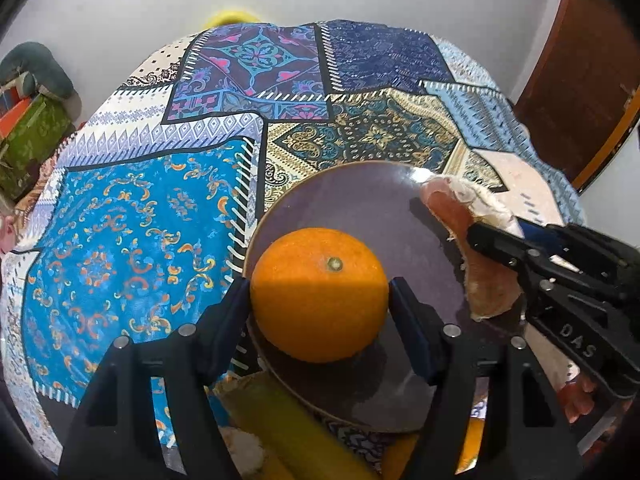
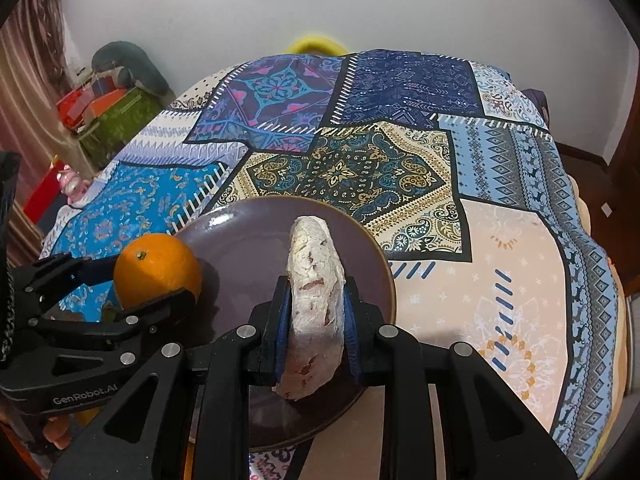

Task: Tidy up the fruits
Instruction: 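Carry both fruits onto the dark plate and open both grippers, then move left tool to a yellow cylindrical fruit while right tool approaches the Dole orange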

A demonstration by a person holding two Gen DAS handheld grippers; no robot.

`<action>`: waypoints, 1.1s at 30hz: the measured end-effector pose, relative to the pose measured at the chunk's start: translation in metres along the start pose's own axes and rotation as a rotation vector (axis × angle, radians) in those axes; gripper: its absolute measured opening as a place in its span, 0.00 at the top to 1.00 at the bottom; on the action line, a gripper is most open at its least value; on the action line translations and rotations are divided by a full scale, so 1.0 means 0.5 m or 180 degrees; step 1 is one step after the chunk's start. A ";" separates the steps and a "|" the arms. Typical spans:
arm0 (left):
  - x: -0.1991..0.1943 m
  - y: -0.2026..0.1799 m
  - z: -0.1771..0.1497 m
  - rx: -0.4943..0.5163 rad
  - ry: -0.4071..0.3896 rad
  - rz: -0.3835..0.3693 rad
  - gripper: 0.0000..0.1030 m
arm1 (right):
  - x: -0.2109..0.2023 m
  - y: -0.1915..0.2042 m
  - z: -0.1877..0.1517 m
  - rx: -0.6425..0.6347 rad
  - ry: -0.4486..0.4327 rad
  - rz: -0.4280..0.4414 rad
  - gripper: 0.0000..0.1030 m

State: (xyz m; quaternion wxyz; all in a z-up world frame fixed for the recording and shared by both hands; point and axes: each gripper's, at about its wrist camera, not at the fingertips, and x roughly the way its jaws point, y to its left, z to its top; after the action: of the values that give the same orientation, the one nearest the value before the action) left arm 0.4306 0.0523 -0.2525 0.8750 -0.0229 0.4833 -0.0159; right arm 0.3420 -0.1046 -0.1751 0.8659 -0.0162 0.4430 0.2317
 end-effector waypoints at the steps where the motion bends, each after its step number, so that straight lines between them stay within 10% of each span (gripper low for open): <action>1: -0.006 0.002 0.000 -0.0024 -0.0037 0.0005 0.25 | -0.001 0.000 -0.001 0.0000 -0.0007 -0.0010 0.77; 33: -0.345 0.029 -0.153 0.0036 -0.0838 0.0079 0.20 | -0.275 0.097 -0.080 -0.0097 -0.0713 -0.0074 0.50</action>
State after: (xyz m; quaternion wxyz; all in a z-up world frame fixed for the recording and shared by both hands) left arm 0.2742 0.0735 -0.1482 0.9311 -0.0139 0.3644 -0.0046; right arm 0.2228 -0.1236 -0.0841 0.9122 -0.0085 0.3397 0.2288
